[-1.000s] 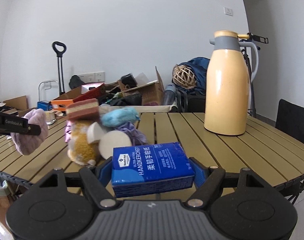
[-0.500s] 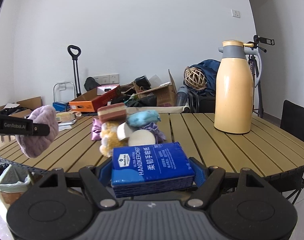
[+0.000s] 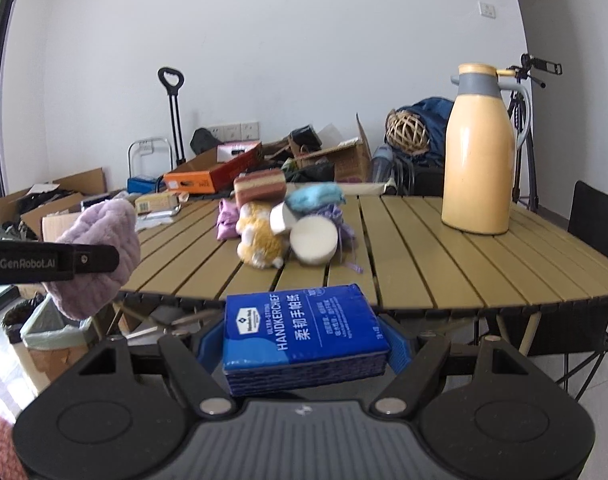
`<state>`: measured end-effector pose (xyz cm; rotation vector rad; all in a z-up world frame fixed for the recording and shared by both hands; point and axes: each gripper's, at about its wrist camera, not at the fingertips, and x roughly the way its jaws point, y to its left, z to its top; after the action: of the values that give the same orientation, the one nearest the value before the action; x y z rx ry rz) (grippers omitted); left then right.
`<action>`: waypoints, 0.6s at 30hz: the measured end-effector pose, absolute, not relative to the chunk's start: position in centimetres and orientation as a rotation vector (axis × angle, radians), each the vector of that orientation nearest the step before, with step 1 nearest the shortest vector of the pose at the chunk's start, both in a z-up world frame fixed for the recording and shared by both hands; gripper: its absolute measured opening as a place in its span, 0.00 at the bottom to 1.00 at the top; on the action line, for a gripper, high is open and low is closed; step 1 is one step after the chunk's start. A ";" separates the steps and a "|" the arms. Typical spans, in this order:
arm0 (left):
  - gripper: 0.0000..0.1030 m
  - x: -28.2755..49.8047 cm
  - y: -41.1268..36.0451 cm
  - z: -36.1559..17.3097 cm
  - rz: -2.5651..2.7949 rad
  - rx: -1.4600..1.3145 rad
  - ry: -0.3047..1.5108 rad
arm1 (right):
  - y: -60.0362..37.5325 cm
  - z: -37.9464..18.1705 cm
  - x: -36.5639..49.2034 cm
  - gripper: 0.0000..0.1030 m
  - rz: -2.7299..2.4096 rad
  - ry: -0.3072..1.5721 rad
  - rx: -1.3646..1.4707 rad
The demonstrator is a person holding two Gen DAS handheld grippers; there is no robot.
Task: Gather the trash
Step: 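Carry the tissue box and headband down over the black trash bin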
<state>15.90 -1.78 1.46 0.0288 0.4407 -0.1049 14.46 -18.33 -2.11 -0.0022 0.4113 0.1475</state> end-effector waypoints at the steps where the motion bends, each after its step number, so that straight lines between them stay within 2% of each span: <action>1: 0.26 15.7 -1.8 1.1 -0.109 0.031 0.452 | -18.4 -2.4 14.3 0.74 0.149 0.423 -0.002; 18: 0.26 15.3 -1.1 -6.0 -0.109 0.039 0.680 | -17.5 -7.9 14.1 0.74 0.182 0.645 -0.013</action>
<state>15.33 -1.08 -5.99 0.0389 0.6803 -0.1089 14.11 -17.49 -7.93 -0.0128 0.6450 0.1815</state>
